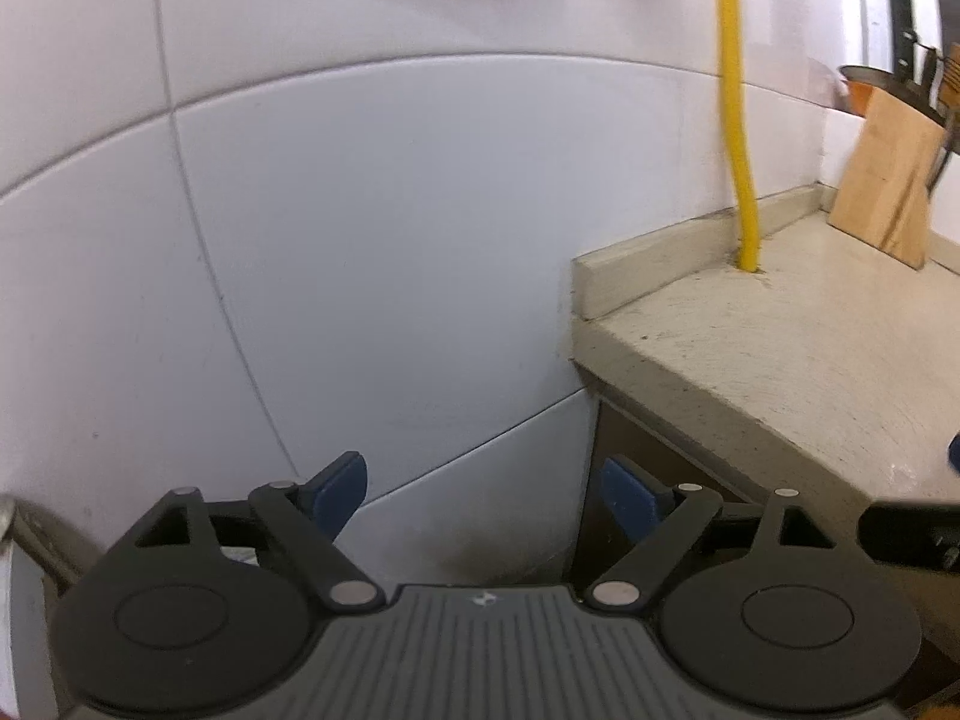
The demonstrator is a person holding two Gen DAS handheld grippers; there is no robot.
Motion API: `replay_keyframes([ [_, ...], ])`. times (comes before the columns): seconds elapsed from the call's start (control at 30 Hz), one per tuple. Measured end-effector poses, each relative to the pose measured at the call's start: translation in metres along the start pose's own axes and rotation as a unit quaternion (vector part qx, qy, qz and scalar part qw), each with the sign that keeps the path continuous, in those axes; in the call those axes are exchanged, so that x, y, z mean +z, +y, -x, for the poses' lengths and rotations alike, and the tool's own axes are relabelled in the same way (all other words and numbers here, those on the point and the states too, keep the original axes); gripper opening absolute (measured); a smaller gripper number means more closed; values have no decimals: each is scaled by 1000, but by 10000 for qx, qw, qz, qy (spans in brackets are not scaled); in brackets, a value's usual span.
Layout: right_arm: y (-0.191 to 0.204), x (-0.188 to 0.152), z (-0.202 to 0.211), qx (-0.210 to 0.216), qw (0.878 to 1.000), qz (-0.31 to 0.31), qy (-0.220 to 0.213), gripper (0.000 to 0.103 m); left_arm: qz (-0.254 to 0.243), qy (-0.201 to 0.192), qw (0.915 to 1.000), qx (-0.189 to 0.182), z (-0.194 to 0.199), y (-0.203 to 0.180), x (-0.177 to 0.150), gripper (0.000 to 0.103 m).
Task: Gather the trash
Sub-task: 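Move both open grippers back toward the orange peel pieces on the counter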
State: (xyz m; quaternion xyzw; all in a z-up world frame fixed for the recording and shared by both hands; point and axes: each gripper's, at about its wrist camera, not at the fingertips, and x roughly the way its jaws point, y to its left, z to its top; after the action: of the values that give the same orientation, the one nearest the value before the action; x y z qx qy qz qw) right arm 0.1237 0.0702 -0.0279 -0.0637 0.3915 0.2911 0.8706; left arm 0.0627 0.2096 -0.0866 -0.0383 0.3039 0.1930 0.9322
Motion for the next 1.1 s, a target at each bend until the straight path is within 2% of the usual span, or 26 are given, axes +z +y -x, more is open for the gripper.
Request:
replay_keyframes([
  [0.4, -35, -9, 46, -472, 9984, 81, -309, 95, -678, -257, 9970, -275, 20, -22, -2, 83],
  [0.73, -91, -18, 85, -870, 9947, -164, -523, 101, -692, -190, 9963, -476, 33, -33, 0, 83],
  [0.9, -109, -20, 86, -862, 9946, -284, -504, 102, -698, -242, 9959, -519, 46, -50, 1, 86],
  [1.1, -121, -22, 86, -789, 9947, -349, -555, 102, -616, -193, 9948, -784, 62, -74, 9, 87],
])
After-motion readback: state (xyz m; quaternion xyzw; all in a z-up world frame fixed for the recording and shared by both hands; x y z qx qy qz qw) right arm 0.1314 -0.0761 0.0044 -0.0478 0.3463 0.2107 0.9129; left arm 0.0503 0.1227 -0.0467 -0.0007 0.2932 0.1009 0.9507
